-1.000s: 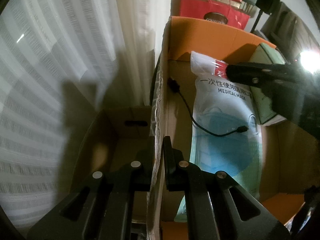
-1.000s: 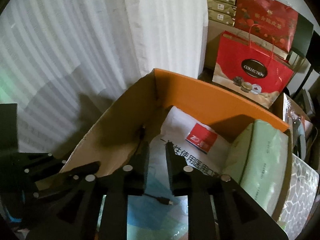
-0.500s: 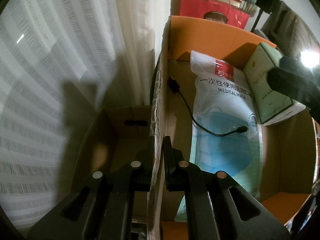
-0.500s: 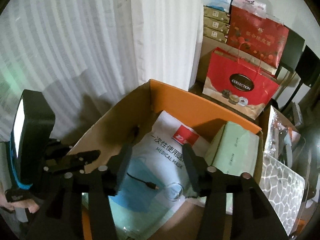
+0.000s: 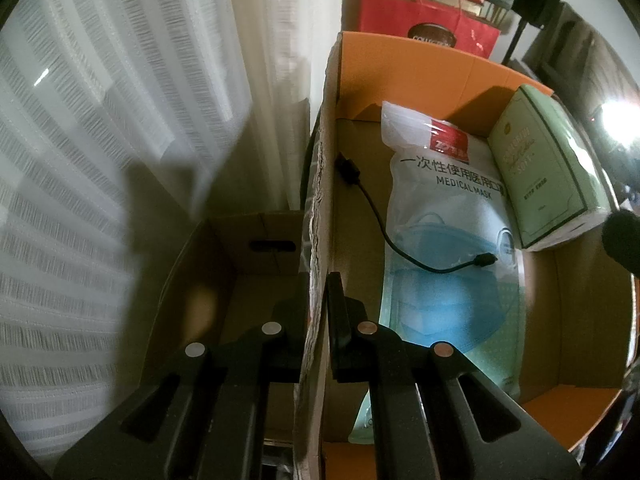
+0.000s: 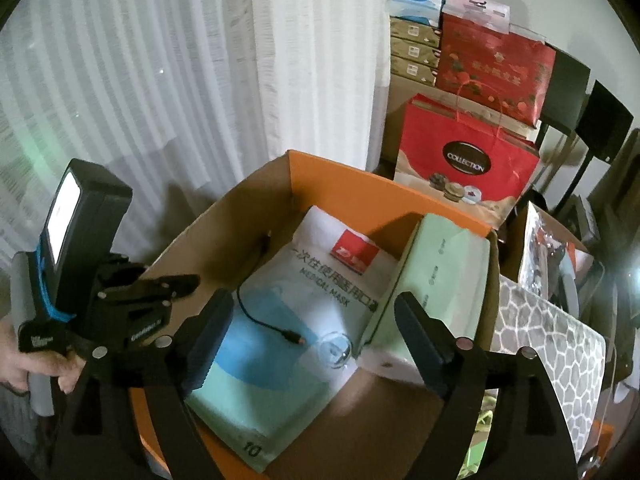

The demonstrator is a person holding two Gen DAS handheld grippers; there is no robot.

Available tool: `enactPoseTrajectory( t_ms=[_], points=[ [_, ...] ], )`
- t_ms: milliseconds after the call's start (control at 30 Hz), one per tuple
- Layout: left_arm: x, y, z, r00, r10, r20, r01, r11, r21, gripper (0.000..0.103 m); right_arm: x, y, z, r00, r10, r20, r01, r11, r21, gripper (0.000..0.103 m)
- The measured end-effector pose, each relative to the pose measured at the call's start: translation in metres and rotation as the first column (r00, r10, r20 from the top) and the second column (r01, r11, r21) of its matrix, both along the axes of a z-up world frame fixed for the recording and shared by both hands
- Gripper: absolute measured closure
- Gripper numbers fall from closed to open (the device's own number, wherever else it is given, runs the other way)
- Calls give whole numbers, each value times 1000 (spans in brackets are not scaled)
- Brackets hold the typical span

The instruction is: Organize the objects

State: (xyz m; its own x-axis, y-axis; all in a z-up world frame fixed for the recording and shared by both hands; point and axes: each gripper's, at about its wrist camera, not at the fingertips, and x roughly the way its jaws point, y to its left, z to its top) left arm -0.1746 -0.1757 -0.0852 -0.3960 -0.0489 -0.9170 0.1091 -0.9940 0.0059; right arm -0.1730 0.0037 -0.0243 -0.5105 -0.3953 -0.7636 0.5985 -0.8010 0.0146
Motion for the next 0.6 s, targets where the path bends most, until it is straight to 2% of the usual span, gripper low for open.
enactPoseTrajectory(
  t_ms=[300,600],
  points=[
    [0,-2,0,1000,3,-1,-3,1000,3,96,10,21,1,1000,-23,20,24,999,-27,13],
    [0,-2,0,1000,3,-1,-3,1000,2,96,18,48,10,998,-55,27,56,997,-46,13]
  ],
)
